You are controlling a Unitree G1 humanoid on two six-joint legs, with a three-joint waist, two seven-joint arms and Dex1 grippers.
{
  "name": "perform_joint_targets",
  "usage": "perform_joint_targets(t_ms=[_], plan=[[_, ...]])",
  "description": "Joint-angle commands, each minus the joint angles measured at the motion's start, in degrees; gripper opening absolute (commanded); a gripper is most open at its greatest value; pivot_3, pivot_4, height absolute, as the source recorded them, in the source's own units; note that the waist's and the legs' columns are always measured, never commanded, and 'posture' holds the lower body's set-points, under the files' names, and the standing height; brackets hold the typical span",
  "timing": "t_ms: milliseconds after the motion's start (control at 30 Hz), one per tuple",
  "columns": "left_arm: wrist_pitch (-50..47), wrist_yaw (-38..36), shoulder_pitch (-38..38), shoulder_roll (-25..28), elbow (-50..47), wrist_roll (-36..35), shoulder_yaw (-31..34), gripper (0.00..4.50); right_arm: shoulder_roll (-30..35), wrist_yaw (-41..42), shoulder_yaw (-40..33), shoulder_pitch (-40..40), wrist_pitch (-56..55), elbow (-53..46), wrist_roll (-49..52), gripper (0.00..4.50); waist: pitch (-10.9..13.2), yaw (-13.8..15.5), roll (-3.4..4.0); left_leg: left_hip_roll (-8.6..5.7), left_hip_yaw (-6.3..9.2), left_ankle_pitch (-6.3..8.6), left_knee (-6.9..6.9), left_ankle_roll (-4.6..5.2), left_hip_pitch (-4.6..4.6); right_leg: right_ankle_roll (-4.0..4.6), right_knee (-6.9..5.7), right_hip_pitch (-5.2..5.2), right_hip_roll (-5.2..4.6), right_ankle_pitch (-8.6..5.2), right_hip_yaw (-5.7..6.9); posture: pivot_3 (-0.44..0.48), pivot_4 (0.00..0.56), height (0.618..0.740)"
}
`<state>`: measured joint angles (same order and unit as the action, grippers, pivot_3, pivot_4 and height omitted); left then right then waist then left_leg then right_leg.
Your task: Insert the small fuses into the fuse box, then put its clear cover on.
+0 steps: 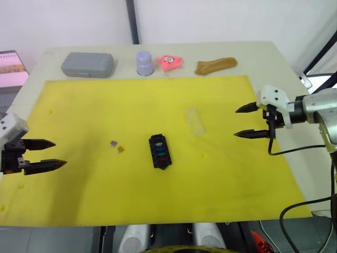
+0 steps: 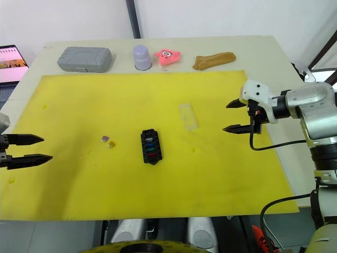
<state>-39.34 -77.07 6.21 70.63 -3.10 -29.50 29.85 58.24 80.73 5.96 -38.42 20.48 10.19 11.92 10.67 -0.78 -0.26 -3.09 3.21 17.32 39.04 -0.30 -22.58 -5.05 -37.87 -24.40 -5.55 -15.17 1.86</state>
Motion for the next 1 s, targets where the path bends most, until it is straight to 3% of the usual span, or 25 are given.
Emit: perform_joint_targets(t_ms=[33,100,233,367,500,633,1000], plan=[[0.2,0.3,-2.0,-0.7,-1.2,-1.1,-0.9,4.5,-0.5,-0.4,-1.3,-1.9,0.4,-3.1,0.9,4.41,0.0,-0.1,0.02,0.0,0.0,0.0,-0.01,0.0,0.0,0.0,0.0,0.0,0.0,0.0,0.0,0.0,0.15,0.731],[-1.1,1.5,-6.9,-2.3,0.0,-2.2,-4.4,4.5,-2.9,-1.0,-0.3,-3.8,1.2,-4.6,1.2,4.41,0.0,0.0,0.04,0.0,0.0,0.0,-0.01,-0.01,-0.01,0.0,-0.01,-0.01,0.0,0.0,0.0,0.0,0.15,0.731],[-17.0,3.1,-23.5,-11.7,10.1,-11.4,-11.0,4.5,-12.5,-4.2,3.4,-8.9,3.2,-14.4,2.8,4.41,0.0,0.0,0.09,0.01,0.02,-0.07,0.05,-0.12,0.02,-0.01,-0.15,-0.02,0.06,0.01,0.01,0.0,0.15,0.731],[-21.8,1.8,-31.2,-13.1,21.2,-10.9,-14.6,4.5,-17.3,-5.7,6.5,-13.2,3.4,-15.2,1.4,4.41,0.0,-0.1,-0.05,0.0,0.06,-0.26,0.12,-0.44,-0.17,-0.03,-0.23,-0.2,0.2,0.02,0.03,0.0,0.15,0.731],[-21.5,0.5,-35.7,-14.1,30.5,-8.5,-18.5,4.5,-20.8,-6.7,10.2,-15.2,1.1,-14.5,-1.3,4.41,0.0,-0.1,-0.06,-0.11,-0.01,-0.22,0.15,-0.37,-0.22,-0.03,-0.14,-0.21,0.09,0.02,0.03,0.0,0.15,0.731],[-22.5,-1.2,-37.2,-15.0,34.9,-7.1,-21.8,2.68,-23.0,-8.8,12.9,-14.6,-0.3,-16.1,-3.9,4.5,0.0,-0.1,-0.06,-0.09,0.0,-0.26,0.14,-0.44,-0.21,-0.03,-0.2,-0.24,0.12,0.02,0.02,0.0,0.15,0.731],[-26.0,-6.2,-40.2,-18.1,39.6,-4.8,-29.4,2.68,-23.2,-9.8,14.1,-12.5,1.3,-20.3,-4.3,4.5,-0.1,-0.1,-0.08,-0.06,0.02,-0.28,0.15,-0.46,-0.23,-0.03,-0.23,-0.27,0.19,0.02,0.02,0.0,0.15,0.731]])
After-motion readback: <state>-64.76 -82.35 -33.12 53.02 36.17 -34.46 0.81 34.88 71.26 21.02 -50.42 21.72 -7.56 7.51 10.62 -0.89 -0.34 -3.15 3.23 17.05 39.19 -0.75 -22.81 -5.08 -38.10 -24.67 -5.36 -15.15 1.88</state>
